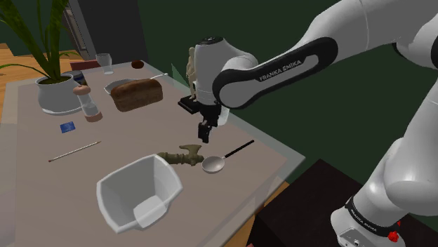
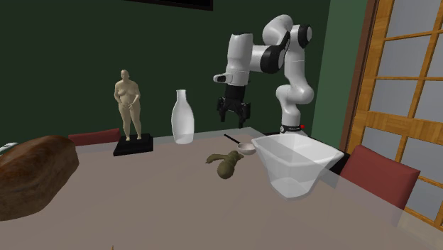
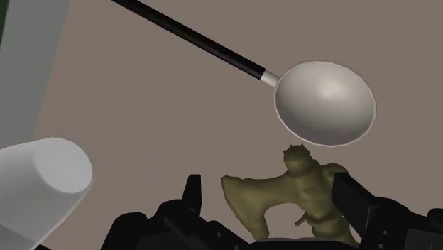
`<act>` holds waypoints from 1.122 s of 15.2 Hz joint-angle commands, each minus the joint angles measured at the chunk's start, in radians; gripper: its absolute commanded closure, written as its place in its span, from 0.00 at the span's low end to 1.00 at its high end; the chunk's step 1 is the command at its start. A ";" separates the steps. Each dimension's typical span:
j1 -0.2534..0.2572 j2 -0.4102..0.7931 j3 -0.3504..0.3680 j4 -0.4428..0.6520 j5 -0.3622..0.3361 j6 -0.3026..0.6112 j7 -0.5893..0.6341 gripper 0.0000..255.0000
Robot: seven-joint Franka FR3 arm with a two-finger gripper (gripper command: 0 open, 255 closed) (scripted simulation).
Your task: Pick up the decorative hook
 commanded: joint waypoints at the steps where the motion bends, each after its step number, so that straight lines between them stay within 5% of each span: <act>1: 0.026 0.076 0.012 0.064 -0.047 0.002 0.028 0.00; 10: 0.180 0.401 0.008 0.386 -0.224 -0.035 0.087 0.00; 17: 0.188 0.444 -0.008 0.357 -0.251 0.034 0.112 0.00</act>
